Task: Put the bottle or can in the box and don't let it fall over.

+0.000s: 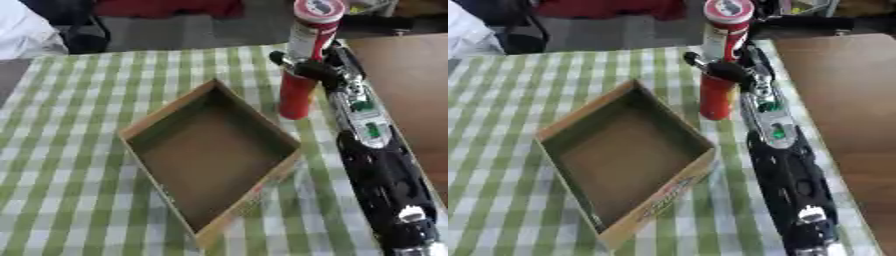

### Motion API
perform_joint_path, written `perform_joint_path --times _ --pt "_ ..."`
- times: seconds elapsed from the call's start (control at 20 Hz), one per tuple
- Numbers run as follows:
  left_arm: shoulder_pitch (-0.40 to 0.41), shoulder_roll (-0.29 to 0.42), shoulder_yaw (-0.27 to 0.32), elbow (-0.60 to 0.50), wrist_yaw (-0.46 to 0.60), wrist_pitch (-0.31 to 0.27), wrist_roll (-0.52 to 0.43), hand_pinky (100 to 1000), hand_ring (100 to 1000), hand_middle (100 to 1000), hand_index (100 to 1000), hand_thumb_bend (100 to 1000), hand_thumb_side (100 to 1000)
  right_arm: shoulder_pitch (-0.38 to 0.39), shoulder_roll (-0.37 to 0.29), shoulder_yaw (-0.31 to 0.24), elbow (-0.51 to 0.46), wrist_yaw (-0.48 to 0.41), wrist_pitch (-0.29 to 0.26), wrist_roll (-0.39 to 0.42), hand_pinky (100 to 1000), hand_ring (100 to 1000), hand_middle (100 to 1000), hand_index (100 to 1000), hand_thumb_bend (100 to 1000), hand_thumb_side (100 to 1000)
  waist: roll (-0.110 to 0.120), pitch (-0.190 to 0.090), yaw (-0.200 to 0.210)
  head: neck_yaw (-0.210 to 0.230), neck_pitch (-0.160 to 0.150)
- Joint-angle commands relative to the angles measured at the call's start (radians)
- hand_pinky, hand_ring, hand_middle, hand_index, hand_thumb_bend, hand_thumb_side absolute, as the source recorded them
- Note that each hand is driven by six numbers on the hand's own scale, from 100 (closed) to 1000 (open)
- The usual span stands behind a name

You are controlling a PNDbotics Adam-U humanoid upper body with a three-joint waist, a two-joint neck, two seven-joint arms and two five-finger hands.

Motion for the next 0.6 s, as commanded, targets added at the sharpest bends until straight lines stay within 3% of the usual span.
perform_joint_path --times 0.05,0.3,0.6 --pt "-0.009 0.013 0.001 -0.016 0.001 -0.001 -0.004 837 928 752 773 483 734 -0.023 -0.006 -0.002 -0.014 -0.030 -0.004 -0.015 940 823 866 821 629 100 0.000 -0.013 0.003 -0.001 -0.010" --pt "-0.009 0.013 0.001 -0.016 0.001 -0.001 -0.004 837 928 752 771 480 734 -0.024 -0.001 -0.004 -0.016 -0.078 -0.024 -0.036 917 704 761 716 544 100 -0.001 -0.013 0.004 -0.001 -0.012" --pt "-0.009 0.014 0.001 -0.016 0.000 -0.001 -0.006 837 929 752 771 473 733 -0.027 -0.001 0.001 -0.018 -0.119 -0.052 -0.056 894 642 707 660 405 100 -0.003 -0.014 0.005 -0.001 -0.009"
